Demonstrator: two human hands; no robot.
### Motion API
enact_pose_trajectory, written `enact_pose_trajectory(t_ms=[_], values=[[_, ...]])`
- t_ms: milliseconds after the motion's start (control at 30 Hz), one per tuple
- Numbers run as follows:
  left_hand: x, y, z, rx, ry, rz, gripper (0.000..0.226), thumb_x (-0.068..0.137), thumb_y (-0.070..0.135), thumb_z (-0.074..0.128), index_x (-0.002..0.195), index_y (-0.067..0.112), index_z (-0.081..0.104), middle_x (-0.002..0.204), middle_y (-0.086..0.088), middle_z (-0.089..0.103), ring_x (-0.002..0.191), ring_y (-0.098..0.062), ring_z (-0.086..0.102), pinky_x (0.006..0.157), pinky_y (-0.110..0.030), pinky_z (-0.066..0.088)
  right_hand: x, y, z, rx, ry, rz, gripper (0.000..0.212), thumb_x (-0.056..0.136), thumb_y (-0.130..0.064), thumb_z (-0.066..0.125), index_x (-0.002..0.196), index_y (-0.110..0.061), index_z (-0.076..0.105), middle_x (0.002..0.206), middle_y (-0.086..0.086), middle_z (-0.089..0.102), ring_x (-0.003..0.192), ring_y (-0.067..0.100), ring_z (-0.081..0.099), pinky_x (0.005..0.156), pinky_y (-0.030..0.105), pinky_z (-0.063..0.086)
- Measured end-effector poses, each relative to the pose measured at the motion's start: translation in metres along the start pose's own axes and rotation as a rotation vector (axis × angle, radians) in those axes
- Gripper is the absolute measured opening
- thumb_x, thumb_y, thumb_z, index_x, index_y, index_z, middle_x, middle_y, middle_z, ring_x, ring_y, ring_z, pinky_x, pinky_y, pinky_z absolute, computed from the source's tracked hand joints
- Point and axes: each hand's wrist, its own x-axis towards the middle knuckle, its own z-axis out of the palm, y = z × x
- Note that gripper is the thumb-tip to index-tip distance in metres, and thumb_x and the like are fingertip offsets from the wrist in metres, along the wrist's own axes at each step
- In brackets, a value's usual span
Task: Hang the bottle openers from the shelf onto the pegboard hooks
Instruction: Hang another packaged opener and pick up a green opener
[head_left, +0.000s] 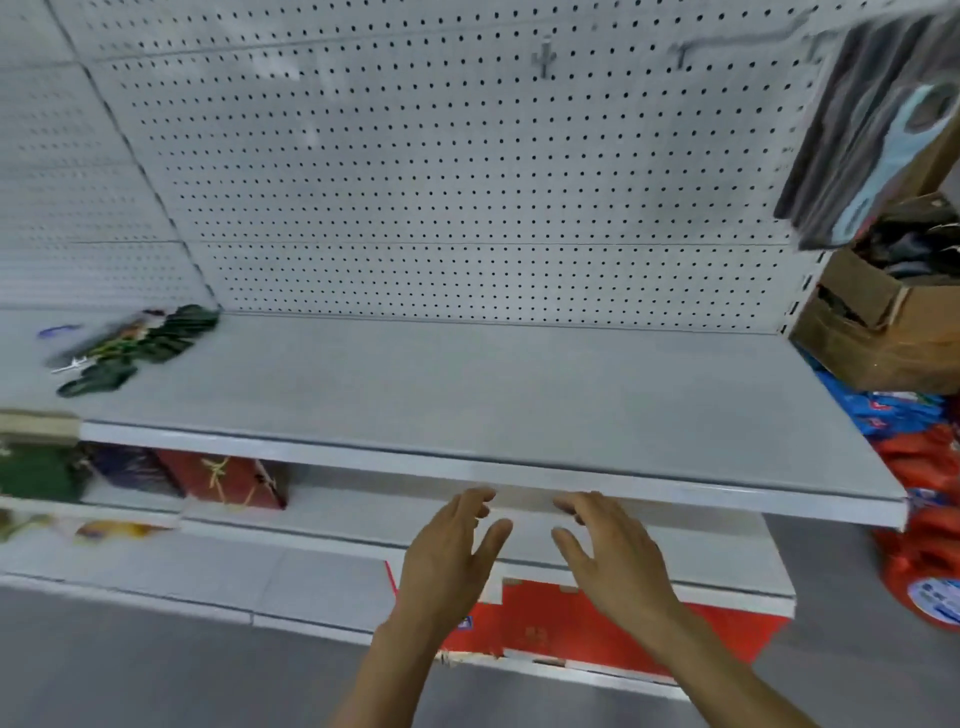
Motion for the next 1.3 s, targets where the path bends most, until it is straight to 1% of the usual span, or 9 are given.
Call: enact_pose_trajectory(t_ms=[300, 500, 600, 767, 900, 1000, 1100, 1200, 1300], values=[[-0.024, -0.171, -0.124, -0.005, 0.037, -0.109, 0.039, 0.095, 0.047, 0.050, 0.128, 0.026, 0.052, 0.119, 0.005, 0.065, 0.102, -0.010, 0.063, 0.084, -0.027, 0.054, 0.044, -0.184, 0.126, 0.081, -0.082, -0.085, 0.032, 0.096, -0.035, 0.051, 0.127, -0.028, 0.052, 0.129, -0.009, 0.055, 0.117, 0.011, 0.052, 0.094, 0.029, 0.041], [-0.041, -0.280, -0.200, 0.017, 0.071, -0.157, 0.034, 0.096, 0.042, 0.053, 0.124, 0.025, 0.054, 0.112, 0.006, 0.066, 0.098, -0.008, 0.062, 0.082, -0.027, 0.053, 0.069, -0.286, 0.205, 0.140, -0.104, -0.117, 0.026, 0.095, -0.033, 0.053, 0.120, -0.028, 0.057, 0.119, -0.011, 0.059, 0.110, 0.008, 0.054, 0.084, 0.024, 0.041], [-0.040, -0.320, -0.228, 0.004, 0.084, -0.185, 0.031, 0.095, 0.039, 0.055, 0.123, 0.025, 0.055, 0.109, 0.009, 0.066, 0.097, -0.005, 0.061, 0.080, -0.022, 0.051, 0.087, -0.327, 0.229, 0.155, -0.117, -0.133, 0.024, 0.094, -0.032, 0.054, 0.117, -0.028, 0.058, 0.115, -0.012, 0.060, 0.107, 0.008, 0.055, 0.082, 0.024, 0.042], [-0.021, -0.377, -0.262, -0.076, 0.146, -0.235, 0.026, 0.094, 0.035, 0.058, 0.118, 0.024, 0.058, 0.101, 0.015, 0.064, 0.092, -0.001, 0.061, 0.073, -0.005, 0.041, 0.129, -0.378, 0.266, 0.182, -0.158, -0.160, 0.022, 0.093, -0.030, 0.056, 0.115, -0.028, 0.060, 0.112, -0.013, 0.063, 0.103, 0.008, 0.059, 0.080, 0.023, 0.047], [0.006, -0.427, -0.288, -0.093, 0.151, -0.256, 0.027, 0.093, 0.035, 0.059, 0.118, 0.023, 0.058, 0.104, 0.012, 0.067, 0.094, -0.002, 0.062, 0.082, -0.019, 0.051, 0.175, -0.411, 0.299, 0.208, -0.196, -0.142, 0.018, 0.093, -0.031, 0.057, 0.110, -0.030, 0.060, 0.106, -0.015, 0.064, 0.094, 0.004, 0.059, 0.067, 0.016, 0.040], [0.038, -0.472, -0.313, -0.104, 0.170, -0.288, 0.025, 0.093, 0.034, 0.059, 0.117, 0.026, 0.058, 0.101, 0.012, 0.067, 0.093, -0.002, 0.062, 0.084, -0.027, 0.053, 0.219, -0.442, 0.329, 0.245, -0.200, -0.168, 0.016, 0.092, -0.031, 0.057, 0.107, -0.031, 0.061, 0.103, -0.017, 0.064, 0.093, 0.004, 0.060, 0.074, 0.021, 0.047], [0.070, -0.515, -0.340, -0.096, 0.171, -0.330, 0.025, 0.094, 0.036, 0.058, 0.118, 0.028, 0.057, 0.102, 0.012, 0.068, 0.093, -0.005, 0.062, 0.084, -0.029, 0.053, 0.267, -0.475, 0.358, 0.249, -0.227, -0.180, 0.017, 0.093, -0.031, 0.057, 0.109, -0.030, 0.062, 0.105, -0.017, 0.063, 0.097, 0.004, 0.059, 0.084, 0.027, 0.048], [0.102, -0.554, -0.367, -0.090, 0.148, -0.349, 0.025, 0.094, 0.037, 0.057, 0.118, 0.028, 0.057, 0.107, 0.010, 0.066, 0.093, -0.005, 0.062, 0.083, -0.024, 0.052, 0.313, -0.506, 0.381, 0.253, -0.239, -0.181, 0.019, 0.093, -0.031, 0.056, 0.111, -0.028, 0.062, 0.108, -0.014, 0.064, 0.097, 0.005, 0.058, 0.085, 0.027, 0.048], [0.134, -0.589, -0.388, -0.095, 0.181, -0.357, 0.028, 0.094, 0.037, 0.057, 0.121, 0.026, 0.056, 0.109, 0.009, 0.064, 0.099, -0.006, 0.061, 0.087, -0.025, 0.051, 0.356, -0.533, 0.403, 0.243, -0.251, -0.191, 0.019, 0.093, -0.031, 0.056, 0.111, -0.028, 0.061, 0.107, -0.013, 0.064, 0.095, 0.003, 0.057, 0.082, 0.025, 0.046]])
